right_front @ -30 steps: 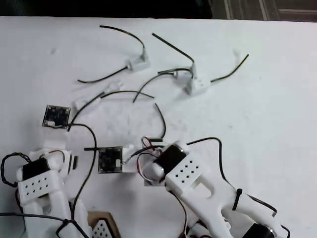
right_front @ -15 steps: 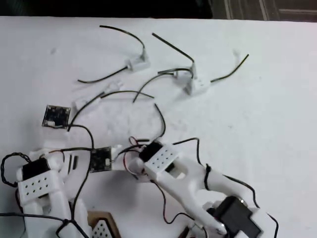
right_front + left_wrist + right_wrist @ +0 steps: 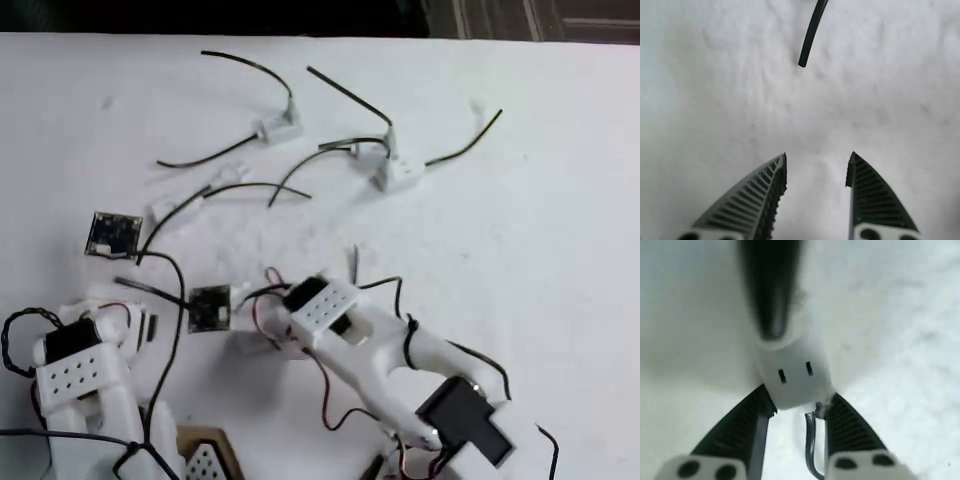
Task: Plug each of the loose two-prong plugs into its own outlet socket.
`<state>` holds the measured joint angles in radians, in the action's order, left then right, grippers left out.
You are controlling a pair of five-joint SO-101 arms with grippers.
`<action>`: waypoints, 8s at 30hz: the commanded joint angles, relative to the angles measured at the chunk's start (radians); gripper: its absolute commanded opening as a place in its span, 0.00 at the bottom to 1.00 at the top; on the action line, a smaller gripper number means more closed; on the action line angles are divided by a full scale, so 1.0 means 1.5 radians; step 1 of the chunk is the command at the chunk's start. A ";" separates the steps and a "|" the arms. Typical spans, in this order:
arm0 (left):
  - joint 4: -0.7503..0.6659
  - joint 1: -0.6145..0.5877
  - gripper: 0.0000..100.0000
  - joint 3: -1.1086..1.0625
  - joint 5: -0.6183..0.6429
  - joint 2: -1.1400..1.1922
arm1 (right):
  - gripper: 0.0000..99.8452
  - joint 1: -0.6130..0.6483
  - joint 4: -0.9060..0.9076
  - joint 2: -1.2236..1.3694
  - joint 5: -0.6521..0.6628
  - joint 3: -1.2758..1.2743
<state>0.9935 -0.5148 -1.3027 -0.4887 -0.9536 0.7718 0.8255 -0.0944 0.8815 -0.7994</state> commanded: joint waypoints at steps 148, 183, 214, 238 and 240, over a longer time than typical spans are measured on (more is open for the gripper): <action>0.050 -0.211 0.21 0.023 -0.044 -0.015 | 0.02 -0.057 0.404 -0.176 -0.355 0.360; 0.013 -0.211 0.21 -0.020 -0.048 -0.015 | 0.05 -0.038 -0.197 0.359 -0.698 0.450; 0.013 -0.211 0.20 -0.020 -0.048 -0.015 | 0.02 -0.160 0.208 -0.233 -0.536 0.252; -0.002 -0.211 0.21 -0.030 -0.048 -0.015 | 0.18 -0.005 -0.037 0.049 -0.536 0.121; -0.002 -0.211 0.21 -0.030 -0.048 -0.015 | 0.18 -0.005 -0.051 0.063 -0.535 0.121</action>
<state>1.0058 -0.8416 -1.3487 -0.5531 -0.9613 0.7672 0.7810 -0.0069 0.0729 -0.6229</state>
